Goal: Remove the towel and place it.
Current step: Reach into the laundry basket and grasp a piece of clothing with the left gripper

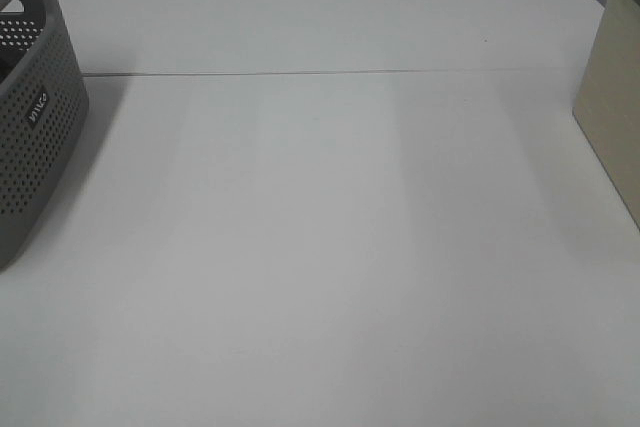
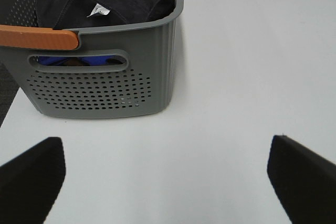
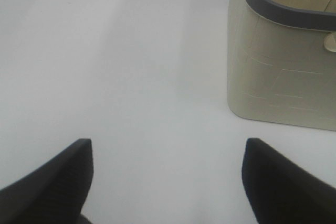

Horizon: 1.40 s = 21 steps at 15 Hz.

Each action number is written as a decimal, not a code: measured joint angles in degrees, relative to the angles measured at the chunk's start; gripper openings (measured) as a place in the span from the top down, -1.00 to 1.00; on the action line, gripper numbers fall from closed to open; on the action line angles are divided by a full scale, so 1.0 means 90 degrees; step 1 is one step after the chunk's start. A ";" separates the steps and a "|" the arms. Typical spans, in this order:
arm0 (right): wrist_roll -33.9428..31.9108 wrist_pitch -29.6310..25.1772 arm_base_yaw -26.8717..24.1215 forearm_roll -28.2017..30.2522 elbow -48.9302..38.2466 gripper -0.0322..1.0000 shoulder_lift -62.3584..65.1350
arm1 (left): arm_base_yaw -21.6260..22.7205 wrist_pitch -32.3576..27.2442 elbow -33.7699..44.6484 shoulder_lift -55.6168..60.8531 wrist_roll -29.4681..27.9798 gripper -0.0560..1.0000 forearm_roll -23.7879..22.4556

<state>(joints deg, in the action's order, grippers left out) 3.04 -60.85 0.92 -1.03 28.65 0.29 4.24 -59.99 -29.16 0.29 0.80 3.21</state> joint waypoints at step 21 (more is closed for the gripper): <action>0.0000 0.0000 0.0000 0.0000 0.0000 -0.53 0.0000 | 0.0000 0.0000 0.0000 0.0000 0.0000 -0.98 0.0000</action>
<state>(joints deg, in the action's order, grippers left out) 3.04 -60.85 0.92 -1.03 28.65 0.29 4.24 -59.99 -29.16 0.29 0.80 3.21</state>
